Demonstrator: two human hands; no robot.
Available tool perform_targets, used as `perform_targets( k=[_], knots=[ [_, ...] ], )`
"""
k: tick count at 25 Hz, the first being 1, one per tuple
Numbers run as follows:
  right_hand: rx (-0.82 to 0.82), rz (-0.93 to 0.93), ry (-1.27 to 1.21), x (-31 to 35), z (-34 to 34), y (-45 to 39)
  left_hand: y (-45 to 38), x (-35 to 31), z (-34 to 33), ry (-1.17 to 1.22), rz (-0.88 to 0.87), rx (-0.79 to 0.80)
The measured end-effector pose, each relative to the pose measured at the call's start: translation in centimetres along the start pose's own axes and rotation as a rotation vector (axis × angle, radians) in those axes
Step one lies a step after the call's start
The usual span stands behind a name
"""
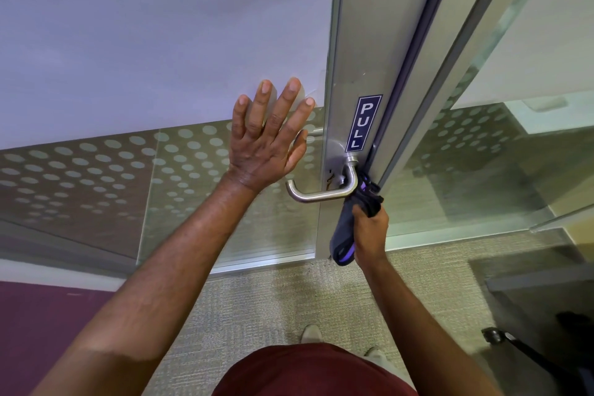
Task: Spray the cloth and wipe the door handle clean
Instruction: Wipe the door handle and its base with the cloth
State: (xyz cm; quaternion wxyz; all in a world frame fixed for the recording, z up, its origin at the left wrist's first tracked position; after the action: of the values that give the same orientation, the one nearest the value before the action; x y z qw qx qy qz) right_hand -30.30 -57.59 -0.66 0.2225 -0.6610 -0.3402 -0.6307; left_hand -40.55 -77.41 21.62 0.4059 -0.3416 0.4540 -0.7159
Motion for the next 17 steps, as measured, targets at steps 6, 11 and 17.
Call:
perform_targets(
  k=[6, 11, 17],
  knots=[
    [0.035, 0.136, -0.074, 2.7, -0.5, 0.2, 0.1, -0.2, 0.1, 0.008, -0.003, -0.001],
    [0.086, 0.089, -0.032, 0.1, -0.7, 0.1, 0.2, -0.1, -0.1, -0.007, -0.011, -0.009],
    [-0.047, -0.349, 0.030, -6.1, -0.1, 0.0, 0.1, -0.2, 0.0, -0.007, -0.008, -0.007]
  ],
)
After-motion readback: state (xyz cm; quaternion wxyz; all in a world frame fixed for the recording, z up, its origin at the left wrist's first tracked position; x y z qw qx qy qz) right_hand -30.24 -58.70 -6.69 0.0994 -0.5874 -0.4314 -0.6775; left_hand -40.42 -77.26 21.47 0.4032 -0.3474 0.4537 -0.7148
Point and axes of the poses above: each hand's wrist, its own y-axis away from the middle knuckle, its own z-axis out of the back of the hand, x = y × z, the point moved 8 cm from there along -y, towards the middle knuckle, and after that the axes turned 11 degrees about z, right-handed, at the moved point
